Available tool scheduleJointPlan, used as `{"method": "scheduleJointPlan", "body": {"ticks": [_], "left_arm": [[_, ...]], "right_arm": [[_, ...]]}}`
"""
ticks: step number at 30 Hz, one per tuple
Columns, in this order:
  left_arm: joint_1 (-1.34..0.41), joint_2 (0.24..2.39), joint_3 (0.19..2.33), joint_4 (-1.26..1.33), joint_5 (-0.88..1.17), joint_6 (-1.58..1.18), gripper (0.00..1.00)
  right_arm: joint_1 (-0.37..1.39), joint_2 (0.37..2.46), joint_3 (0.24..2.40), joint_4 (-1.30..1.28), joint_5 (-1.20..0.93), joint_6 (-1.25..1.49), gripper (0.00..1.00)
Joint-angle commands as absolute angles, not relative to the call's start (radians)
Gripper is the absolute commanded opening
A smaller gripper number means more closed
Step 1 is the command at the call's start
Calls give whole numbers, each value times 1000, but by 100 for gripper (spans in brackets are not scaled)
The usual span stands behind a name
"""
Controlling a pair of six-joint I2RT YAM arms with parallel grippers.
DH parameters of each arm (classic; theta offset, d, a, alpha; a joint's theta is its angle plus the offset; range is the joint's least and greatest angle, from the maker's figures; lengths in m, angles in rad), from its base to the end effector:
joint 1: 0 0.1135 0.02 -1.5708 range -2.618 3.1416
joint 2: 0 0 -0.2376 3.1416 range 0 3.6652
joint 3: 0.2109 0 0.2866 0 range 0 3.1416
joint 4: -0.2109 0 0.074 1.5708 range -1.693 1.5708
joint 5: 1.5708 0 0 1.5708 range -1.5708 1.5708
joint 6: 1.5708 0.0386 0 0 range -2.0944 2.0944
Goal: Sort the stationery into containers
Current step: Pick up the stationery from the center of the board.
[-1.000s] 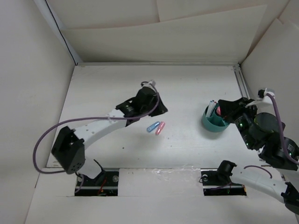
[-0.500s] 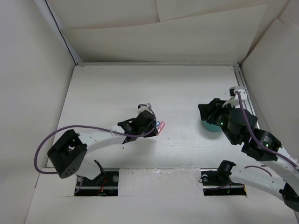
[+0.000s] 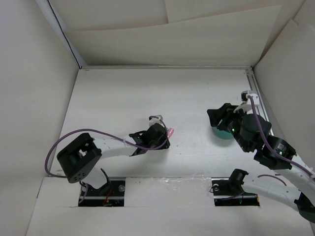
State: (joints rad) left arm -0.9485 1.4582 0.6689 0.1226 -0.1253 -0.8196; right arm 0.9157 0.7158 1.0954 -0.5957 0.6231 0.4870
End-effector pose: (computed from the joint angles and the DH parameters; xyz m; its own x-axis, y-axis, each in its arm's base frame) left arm 0.1913 -0.2585 0.1235 -0.7934 -0.1381 -0.5929 0.2477 0.8164 -0.5216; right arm 0.1285 0.1303 0.4064 -0.2543 0.2928 -0.9217 -0.2011 0.9162 0.3465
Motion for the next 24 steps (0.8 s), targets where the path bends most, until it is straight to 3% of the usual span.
{"method": "scheduleJointPlan", "body": {"ticks": [1, 11, 19, 24], "left_arm": [[-962, 1500, 681, 158, -166, -807, 40], [-971, 1597, 767, 65, -278, -807, 40], [-1072, 1709, 914, -141, -489, -830, 40], [-1097, 1767, 973, -215, -563, -856, 35]], "right_arm": [[910, 715, 1086, -531, 614, 469, 53], [910, 715, 1086, -522, 604, 460, 53], [910, 715, 1095, -522, 604, 460, 53], [910, 706, 1132, -537, 629, 449, 53]]}}
